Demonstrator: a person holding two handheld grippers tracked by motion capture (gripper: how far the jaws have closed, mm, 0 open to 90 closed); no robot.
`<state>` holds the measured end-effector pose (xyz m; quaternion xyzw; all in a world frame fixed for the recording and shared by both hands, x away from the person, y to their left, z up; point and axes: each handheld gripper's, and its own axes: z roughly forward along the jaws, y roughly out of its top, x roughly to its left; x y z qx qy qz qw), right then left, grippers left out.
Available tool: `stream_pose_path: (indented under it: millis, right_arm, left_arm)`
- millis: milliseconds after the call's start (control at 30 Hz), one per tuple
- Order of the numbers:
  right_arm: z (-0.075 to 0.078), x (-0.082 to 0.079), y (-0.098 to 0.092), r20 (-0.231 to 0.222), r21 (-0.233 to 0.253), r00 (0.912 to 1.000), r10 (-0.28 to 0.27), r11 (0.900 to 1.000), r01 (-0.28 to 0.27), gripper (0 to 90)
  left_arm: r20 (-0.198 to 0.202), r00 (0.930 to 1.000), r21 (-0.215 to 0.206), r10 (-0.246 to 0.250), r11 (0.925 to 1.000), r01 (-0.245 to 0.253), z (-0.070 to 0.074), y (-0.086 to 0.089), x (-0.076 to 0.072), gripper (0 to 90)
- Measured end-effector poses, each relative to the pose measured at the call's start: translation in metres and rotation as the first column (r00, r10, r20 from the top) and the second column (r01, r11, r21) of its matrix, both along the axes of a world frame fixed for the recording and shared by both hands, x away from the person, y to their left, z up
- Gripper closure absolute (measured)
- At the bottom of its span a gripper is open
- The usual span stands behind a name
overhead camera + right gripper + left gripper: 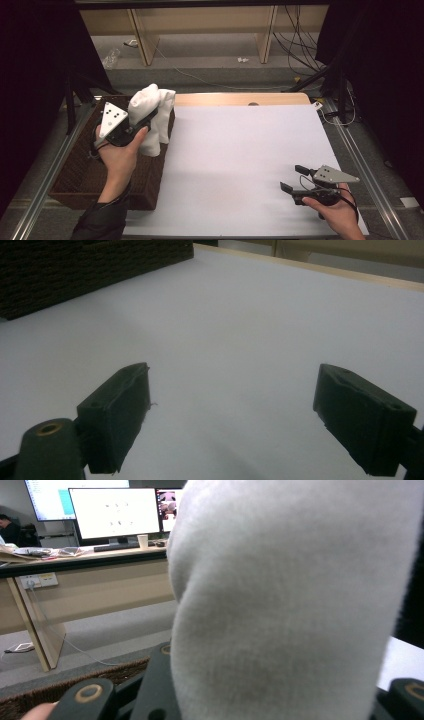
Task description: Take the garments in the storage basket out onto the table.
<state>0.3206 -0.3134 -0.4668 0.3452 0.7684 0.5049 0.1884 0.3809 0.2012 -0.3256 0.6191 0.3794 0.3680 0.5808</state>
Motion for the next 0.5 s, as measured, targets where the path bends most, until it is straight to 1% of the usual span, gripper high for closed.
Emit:
stream_pose_path:
  millis: [500]
  right_arm:
    - [-0.0001, 0.0002, -0.0002, 0.002, 0.001, 1.0000, 0.000, 1.000, 0.000, 16.0]
  left_arm:
    - [-0.004, 0.9998, 0.002, -0.019, 0.9998, 0.019, -0.0007, -0.0064, -0.0002, 69.0]
